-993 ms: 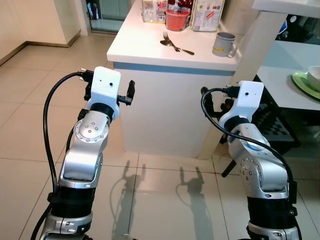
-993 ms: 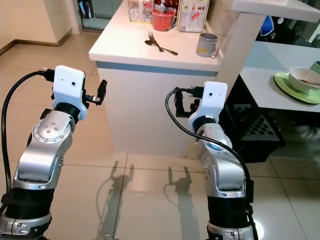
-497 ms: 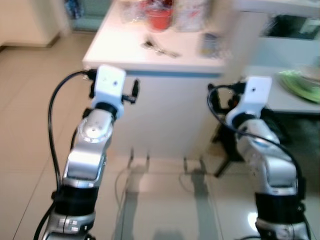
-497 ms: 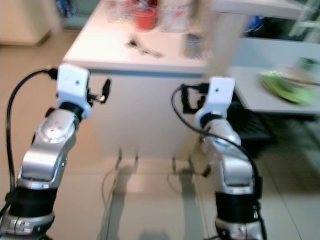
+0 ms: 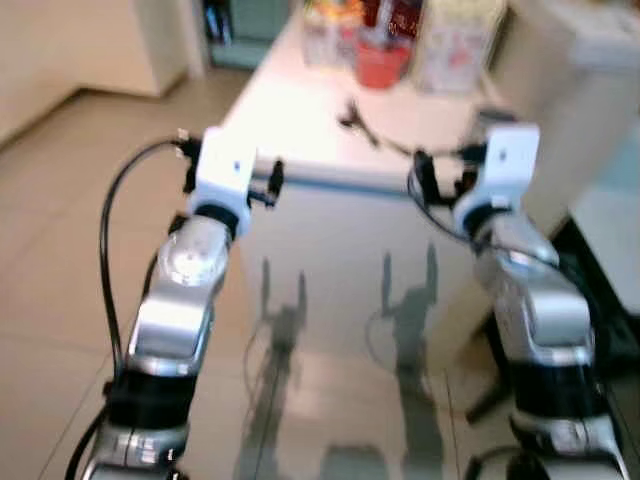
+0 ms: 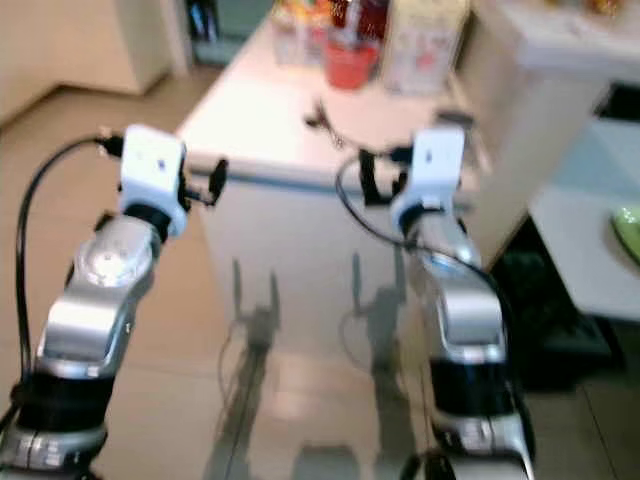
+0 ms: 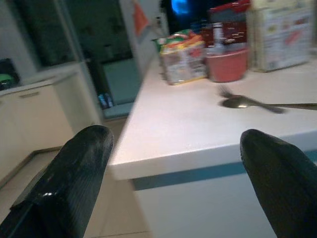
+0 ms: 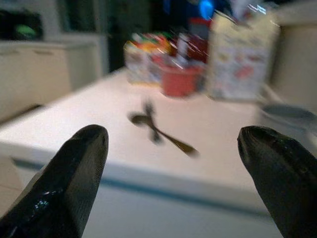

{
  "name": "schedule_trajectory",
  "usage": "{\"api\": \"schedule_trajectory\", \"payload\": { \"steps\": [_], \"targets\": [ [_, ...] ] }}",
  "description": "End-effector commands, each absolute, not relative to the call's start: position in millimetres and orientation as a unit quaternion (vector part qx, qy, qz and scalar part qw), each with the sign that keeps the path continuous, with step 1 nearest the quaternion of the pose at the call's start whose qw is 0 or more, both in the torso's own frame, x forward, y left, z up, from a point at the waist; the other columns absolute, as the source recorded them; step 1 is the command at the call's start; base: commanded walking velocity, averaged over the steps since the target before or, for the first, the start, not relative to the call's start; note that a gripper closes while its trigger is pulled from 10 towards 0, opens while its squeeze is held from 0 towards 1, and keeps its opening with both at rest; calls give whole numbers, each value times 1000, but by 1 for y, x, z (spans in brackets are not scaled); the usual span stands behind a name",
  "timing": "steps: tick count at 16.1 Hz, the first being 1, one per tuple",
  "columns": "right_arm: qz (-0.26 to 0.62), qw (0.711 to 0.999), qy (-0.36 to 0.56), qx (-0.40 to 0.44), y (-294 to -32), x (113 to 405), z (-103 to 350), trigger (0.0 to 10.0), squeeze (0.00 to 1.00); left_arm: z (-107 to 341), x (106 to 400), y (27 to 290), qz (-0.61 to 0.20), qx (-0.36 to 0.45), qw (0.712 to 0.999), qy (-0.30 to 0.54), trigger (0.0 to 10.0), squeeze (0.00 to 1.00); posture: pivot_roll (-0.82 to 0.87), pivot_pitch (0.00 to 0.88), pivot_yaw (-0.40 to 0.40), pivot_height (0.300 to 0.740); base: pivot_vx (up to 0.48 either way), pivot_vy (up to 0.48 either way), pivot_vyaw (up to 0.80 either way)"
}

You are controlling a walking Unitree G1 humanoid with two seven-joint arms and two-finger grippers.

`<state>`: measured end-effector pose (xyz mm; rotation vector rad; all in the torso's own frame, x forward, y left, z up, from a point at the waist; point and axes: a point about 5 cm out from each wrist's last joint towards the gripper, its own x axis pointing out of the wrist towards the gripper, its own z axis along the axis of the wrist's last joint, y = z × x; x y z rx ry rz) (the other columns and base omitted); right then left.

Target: Setting the table

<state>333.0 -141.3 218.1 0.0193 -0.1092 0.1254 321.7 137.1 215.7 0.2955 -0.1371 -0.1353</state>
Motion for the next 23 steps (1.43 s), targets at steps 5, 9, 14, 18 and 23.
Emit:
{"api": "schedule_trajectory", "payload": {
  "steps": [5,9,14,18,23],
  "targets": [
    [66,997,-44,3,-142,336,220,10000,0,216,320,140,-68,151,984,-67,10000,0,29,0,-48,740,449,0,0],
    [87,996,-18,2,-137,335,214,10000,0,214,318,142,-67,154,984,-63,10000,0,29,0,-48,740,444,0,0],
    [82,997,-4,3,-138,336,210,10000,0,211,317,141,-68,156,984,-58,10000,0,26,0,-45,740,426,0,0],
    [73,997,4,-5,-140,336,208,10000,0,210,316,141,-70,156,984,-57,10000,0,27,0,-48,740,402,0,0],
    [53,998,15,-10,-145,337,205,10000,0,209,315,139,-72,159,983,-58,10000,0,25,0,-48,740,381,0,0]
  ]
}}
